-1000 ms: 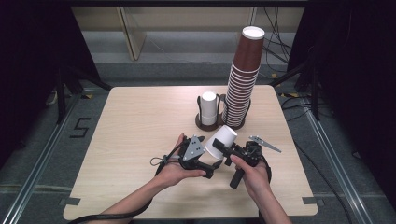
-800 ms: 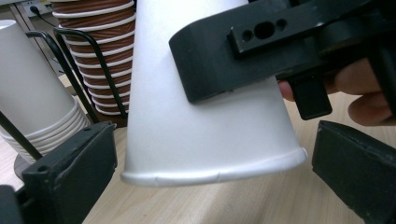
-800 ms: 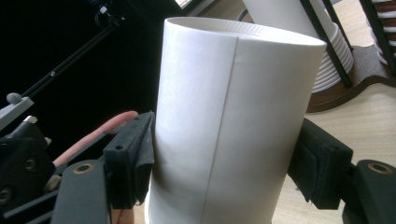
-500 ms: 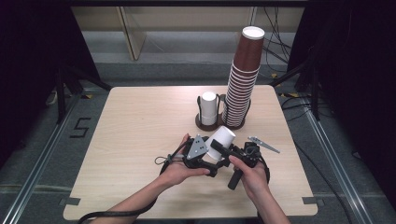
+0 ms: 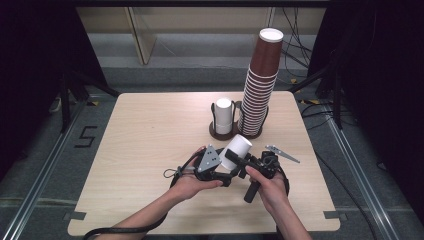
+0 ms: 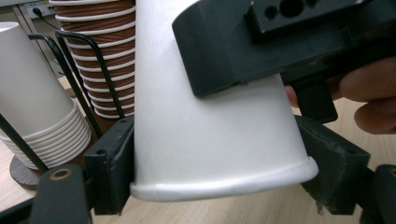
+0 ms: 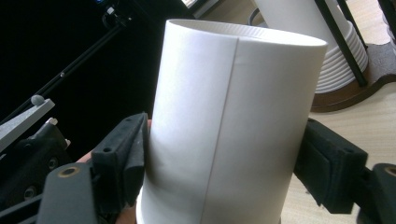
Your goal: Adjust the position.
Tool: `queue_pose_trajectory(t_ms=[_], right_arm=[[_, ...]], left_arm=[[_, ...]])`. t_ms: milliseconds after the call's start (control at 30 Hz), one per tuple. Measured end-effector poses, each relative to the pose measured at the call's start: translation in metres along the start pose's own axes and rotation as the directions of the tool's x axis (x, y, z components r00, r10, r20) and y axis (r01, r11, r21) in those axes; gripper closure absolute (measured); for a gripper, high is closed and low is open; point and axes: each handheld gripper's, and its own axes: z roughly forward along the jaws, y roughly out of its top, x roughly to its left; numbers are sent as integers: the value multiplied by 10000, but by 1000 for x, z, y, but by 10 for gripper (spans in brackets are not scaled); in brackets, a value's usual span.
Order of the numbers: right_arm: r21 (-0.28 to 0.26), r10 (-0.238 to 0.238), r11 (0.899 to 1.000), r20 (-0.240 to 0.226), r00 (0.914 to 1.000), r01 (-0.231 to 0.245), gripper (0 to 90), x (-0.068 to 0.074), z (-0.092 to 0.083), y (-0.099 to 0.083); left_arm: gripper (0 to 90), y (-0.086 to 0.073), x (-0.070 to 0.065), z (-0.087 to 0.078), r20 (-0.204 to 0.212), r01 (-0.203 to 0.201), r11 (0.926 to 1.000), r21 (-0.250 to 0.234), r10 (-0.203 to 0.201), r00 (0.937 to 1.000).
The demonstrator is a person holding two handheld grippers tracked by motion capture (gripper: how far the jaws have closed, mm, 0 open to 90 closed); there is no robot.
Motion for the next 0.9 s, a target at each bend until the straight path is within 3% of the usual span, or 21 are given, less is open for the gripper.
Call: queue_pose_trajectory(t_ms=[100, 133, 200, 433, 533, 567, 700, 733, 767, 900], right_arm=[[79, 103, 9999, -28, 9999, -102, 176, 2, 0, 0], [146, -197, 9997, 2, 9998, 197, 140, 1, 1, -1], [220, -266, 9994, -28, 9996, 266, 112, 2, 1, -1], [304, -412, 9987, 122, 9991, 408, 71, 2, 0, 0], [355, -397, 9986, -58, 9992, 399, 54, 3, -1, 1], [475, -461, 9978, 137, 9988, 454, 47, 3, -3, 2], [550, -570, 9969, -22, 9984, 570, 38, 4, -8, 3], [550, -570, 9969, -22, 9984, 570, 38, 4, -8, 3], [646, -635, 9959, 43, 9980, 631, 36, 4, -11, 4], [791, -980, 9921, 6, 9952, 977, 33, 5, -16, 5]], left_arm=[[230, 0, 0, -1, 16, 102, 9999, -37, -102, 9999], [233, 1, 1, -2, 34, 79, 10000, -42, -79, 10000], [237, 1, 1, -3, 103, 82, 9999, -59, -81, 9999], [240, 1, 3, -6, 93, -41, 10000, 52, 40, 9999], [241, 1, 5, -8, 35, -106, 9999, 81, 106, 9999], [240, 1, 5, -9, 40, -74, 9999, 140, 73, 10000], [241, 1, 9, -10, 59, -377, 9993, 72, 376, 9993], [241, 3, 12, -11, -9, -749, 9971, 151, 749, 9972], [241, 2, 11, -12, -3, -394, 9990, 230, 394, 9992], [241, 2, 12, -15, 61, -350, 9988, 356, 348, 9994]])
